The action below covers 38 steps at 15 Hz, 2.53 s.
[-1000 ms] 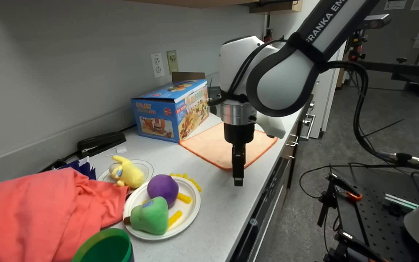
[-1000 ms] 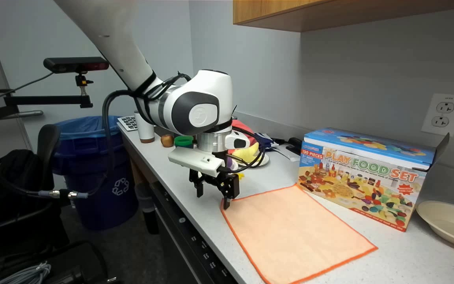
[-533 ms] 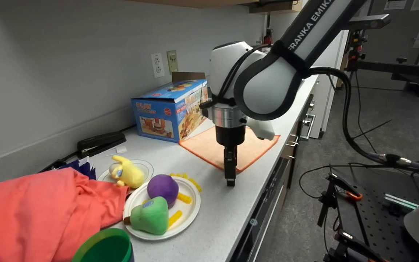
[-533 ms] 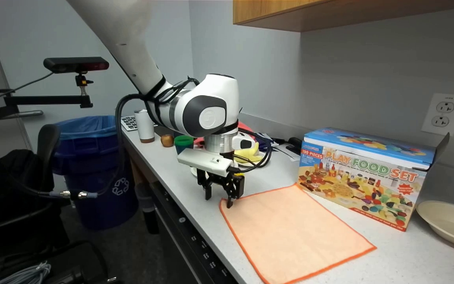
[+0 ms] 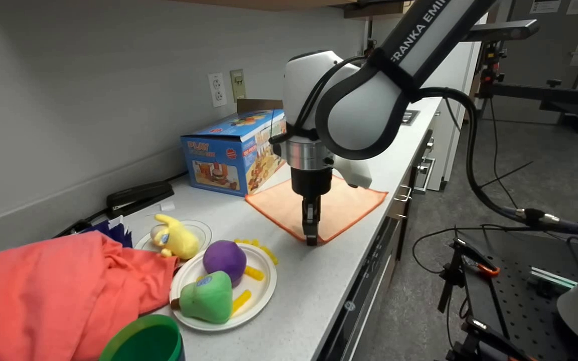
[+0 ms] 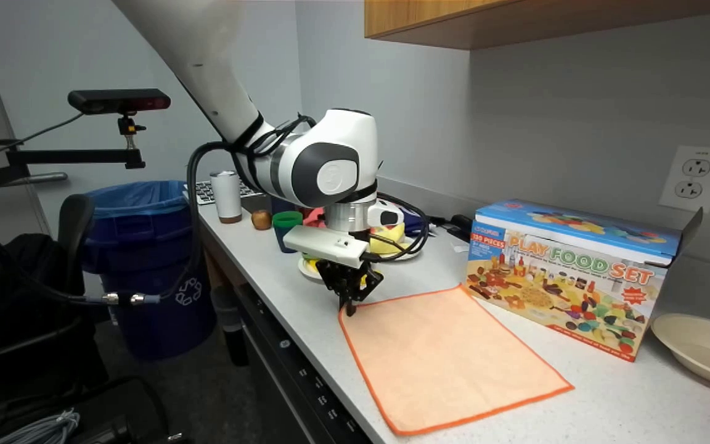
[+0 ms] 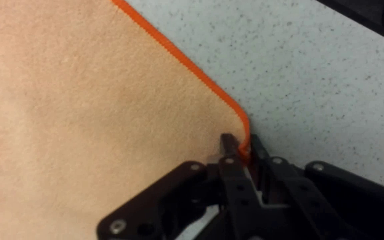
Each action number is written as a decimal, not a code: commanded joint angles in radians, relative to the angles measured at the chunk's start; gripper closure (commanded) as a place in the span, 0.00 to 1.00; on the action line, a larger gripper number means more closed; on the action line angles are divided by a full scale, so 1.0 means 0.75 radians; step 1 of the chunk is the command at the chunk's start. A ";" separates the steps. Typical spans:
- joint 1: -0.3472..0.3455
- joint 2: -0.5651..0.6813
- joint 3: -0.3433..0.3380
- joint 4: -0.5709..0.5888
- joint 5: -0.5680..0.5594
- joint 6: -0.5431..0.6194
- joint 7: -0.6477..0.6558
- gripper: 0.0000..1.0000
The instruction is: Fold the cloth
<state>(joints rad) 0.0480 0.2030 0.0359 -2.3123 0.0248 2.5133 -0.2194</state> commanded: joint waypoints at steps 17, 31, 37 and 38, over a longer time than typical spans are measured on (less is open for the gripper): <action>0.035 -0.116 0.011 0.148 -0.665 -0.326 0.282 0.99; 0.041 -0.100 0.023 0.122 -1.160 -0.346 0.774 0.98; 0.035 -0.079 0.011 0.150 -1.167 -0.374 0.799 0.99; 0.028 -0.067 -0.002 0.167 -1.180 -0.387 0.815 0.99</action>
<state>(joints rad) 0.0727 0.1307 0.0557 -2.2204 -0.8478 2.2544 0.3689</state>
